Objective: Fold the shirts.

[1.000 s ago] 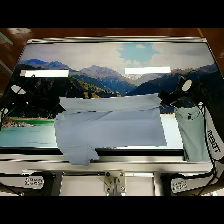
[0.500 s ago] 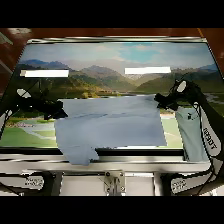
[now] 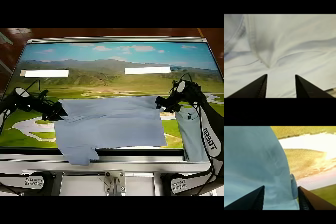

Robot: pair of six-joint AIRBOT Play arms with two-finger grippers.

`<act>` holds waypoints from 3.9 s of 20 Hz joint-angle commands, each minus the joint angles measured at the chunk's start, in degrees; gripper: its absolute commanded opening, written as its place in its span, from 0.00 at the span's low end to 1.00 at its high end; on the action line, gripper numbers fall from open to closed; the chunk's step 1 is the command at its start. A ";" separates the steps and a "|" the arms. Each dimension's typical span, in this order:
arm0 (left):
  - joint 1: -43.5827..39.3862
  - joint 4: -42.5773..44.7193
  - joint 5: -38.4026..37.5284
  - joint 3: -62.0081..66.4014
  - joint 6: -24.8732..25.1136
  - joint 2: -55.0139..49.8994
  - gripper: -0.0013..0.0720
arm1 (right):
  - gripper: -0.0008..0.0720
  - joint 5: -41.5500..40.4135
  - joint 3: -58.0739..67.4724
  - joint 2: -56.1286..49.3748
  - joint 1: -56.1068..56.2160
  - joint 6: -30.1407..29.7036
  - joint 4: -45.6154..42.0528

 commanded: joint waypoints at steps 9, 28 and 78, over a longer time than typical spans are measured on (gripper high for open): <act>18.03 7.58 -14.29 -12.22 4.70 21.42 0.85 | 0.75 24.28 -5.03 12.68 -16.11 -17.35 5.92; 12.48 -0.26 -1.20 -40.87 11.58 24.35 0.83 | 0.75 11.85 -17.07 15.96 -19.61 -18.29 16.02; 10.67 -10.69 0.20 -36.15 16.26 24.83 0.06 | 0.09 10.69 -33.16 18.69 -16.52 -28.85 25.14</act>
